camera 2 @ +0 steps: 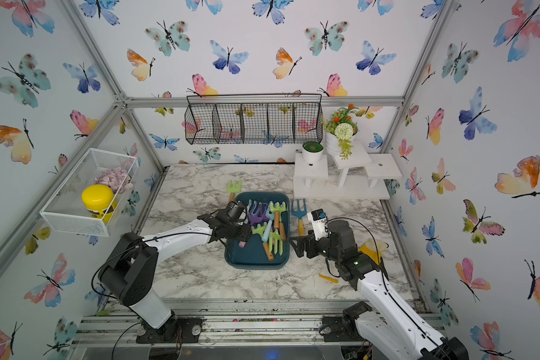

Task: Take the hand rake out of the storage box
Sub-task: Pick up the rake from the storage box.

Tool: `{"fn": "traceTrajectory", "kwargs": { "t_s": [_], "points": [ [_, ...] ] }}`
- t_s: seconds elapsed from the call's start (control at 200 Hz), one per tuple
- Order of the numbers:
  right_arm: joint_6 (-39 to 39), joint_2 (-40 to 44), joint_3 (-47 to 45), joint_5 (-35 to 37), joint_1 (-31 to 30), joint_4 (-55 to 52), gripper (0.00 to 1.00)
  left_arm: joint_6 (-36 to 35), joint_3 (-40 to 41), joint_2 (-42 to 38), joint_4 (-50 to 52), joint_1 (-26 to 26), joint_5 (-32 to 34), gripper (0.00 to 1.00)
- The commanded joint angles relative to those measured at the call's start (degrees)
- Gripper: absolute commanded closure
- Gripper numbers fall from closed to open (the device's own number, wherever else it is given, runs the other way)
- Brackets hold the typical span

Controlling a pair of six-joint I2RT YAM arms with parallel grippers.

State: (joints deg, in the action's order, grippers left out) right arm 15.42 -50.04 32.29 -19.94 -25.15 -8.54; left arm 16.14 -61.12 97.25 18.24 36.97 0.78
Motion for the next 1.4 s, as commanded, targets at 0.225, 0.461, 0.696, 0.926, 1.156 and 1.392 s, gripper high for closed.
{"fn": "traceTrajectory", "kwargs": {
  "t_s": [0.225, 0.461, 0.696, 0.926, 1.156, 1.392],
  "points": [
    [0.14, -0.45, -0.21, -0.6, 0.1, 0.01, 0.04, -0.23, -1.63, 5.0, -0.32, 1.03, 4.55, 0.48],
    [-0.21, -1.29, 0.31, -0.62, 0.1, -0.12, 0.04, 0.03, -2.77, 8.3, -0.4, 2.05, 4.59, 0.51],
    [-0.25, -1.5, 0.3, -1.04, 0.1, 0.1, 0.04, 0.42, -3.39, 10.65, -0.81, 2.18, 5.18, 0.63],
    [-0.75, -1.84, 0.85, -1.17, 0.1, -0.34, 0.04, 0.73, -4.62, 10.68, 0.72, 3.22, 7.39, 0.79],
    [-0.48, -1.53, 0.49, -1.06, 0.1, 0.01, 0.04, 1.34, -4.9, 5.31, 2.13, 3.89, 11.78, 0.87],
    [-0.62, -1.55, 0.58, -1.47, 0.1, -0.08, 0.04, 1.46, -3.92, -2.4, 2.41, 4.07, 16.15, 0.89]
  ]
}}
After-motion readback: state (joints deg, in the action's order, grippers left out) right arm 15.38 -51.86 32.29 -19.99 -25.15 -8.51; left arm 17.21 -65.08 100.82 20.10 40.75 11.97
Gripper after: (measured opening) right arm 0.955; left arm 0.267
